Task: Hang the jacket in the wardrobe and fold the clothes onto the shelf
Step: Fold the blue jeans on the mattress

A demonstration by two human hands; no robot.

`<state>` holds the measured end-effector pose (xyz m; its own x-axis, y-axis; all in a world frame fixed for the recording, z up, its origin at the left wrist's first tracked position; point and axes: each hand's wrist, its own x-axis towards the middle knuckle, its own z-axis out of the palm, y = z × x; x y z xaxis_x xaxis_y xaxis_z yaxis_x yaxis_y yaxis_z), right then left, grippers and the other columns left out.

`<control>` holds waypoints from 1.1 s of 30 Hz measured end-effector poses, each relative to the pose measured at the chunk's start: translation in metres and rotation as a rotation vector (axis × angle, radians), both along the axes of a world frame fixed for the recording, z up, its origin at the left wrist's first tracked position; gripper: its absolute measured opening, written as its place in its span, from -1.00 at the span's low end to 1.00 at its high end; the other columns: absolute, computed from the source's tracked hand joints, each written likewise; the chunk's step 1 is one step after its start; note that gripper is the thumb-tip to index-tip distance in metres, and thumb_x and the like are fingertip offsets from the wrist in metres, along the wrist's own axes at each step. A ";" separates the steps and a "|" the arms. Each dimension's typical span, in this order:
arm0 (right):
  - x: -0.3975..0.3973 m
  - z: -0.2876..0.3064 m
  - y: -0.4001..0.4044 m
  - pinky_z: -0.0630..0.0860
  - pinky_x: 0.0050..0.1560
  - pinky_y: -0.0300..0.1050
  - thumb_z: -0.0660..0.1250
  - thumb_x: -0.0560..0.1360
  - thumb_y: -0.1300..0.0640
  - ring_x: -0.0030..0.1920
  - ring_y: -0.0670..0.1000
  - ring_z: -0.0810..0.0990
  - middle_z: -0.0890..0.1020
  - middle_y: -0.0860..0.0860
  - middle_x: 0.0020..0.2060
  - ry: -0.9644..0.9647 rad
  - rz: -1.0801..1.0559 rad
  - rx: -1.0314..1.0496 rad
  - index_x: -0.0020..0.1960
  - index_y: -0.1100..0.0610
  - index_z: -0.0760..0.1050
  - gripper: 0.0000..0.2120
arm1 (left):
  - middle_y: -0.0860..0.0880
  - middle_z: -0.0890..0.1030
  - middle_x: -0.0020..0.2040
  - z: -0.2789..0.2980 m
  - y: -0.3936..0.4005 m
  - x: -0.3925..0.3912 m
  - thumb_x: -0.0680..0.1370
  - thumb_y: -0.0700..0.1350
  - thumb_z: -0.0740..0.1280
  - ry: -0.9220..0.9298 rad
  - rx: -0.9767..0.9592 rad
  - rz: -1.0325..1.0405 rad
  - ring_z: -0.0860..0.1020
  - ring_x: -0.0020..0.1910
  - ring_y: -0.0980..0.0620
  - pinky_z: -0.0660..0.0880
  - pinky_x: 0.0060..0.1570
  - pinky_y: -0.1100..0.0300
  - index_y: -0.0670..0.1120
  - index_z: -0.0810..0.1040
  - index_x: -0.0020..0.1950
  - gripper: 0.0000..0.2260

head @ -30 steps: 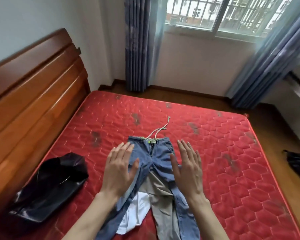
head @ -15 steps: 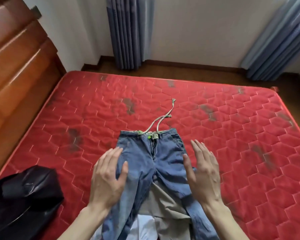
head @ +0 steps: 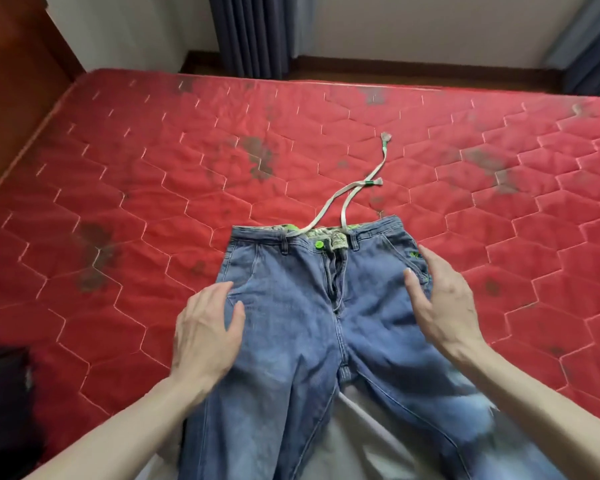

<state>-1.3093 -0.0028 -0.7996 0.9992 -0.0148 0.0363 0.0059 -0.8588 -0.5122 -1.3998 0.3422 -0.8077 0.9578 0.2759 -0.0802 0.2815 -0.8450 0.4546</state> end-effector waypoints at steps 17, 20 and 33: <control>0.057 -0.017 -0.008 0.58 0.06 -0.01 0.53 0.45 -0.01 -0.04 0.08 0.68 0.74 0.00 -0.10 0.346 -0.319 0.419 0.11 0.06 0.69 -0.73 | -0.08 0.65 -0.12 -0.004 -0.009 0.086 0.49 -0.29 0.42 0.128 -0.558 0.445 0.57 -0.20 -0.03 0.48 -0.31 0.21 -0.22 0.64 0.12 -0.79; 0.038 0.013 -0.001 0.61 -0.03 0.09 0.41 0.39 -0.01 -0.20 -0.02 0.63 0.75 0.06 -0.20 0.249 -0.242 0.510 -0.06 0.06 0.69 -0.79 | 0.00 0.58 -0.31 0.029 -0.020 0.076 0.47 -0.26 0.37 0.155 -0.552 0.354 0.49 -0.32 0.00 0.42 -0.31 0.15 -0.15 0.58 -0.23 -0.92; -0.112 0.297 -0.008 0.51 -0.13 -0.30 0.19 0.64 0.36 -0.17 -0.13 0.59 0.72 -0.05 -0.21 0.144 -0.227 0.810 -0.05 0.11 0.66 -0.69 | -0.01 0.53 -0.30 0.287 -0.066 -0.056 0.36 -0.14 0.34 0.162 -0.960 0.347 0.46 -0.26 0.00 0.41 -0.19 0.10 -0.07 0.57 -0.24 -0.97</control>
<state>-1.4209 -0.0107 -0.5025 0.9630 -0.1817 -0.1993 -0.2346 -0.2000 -0.9513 -1.4560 0.2759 -0.5212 0.7958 0.2861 -0.5336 0.5586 -0.0068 0.8294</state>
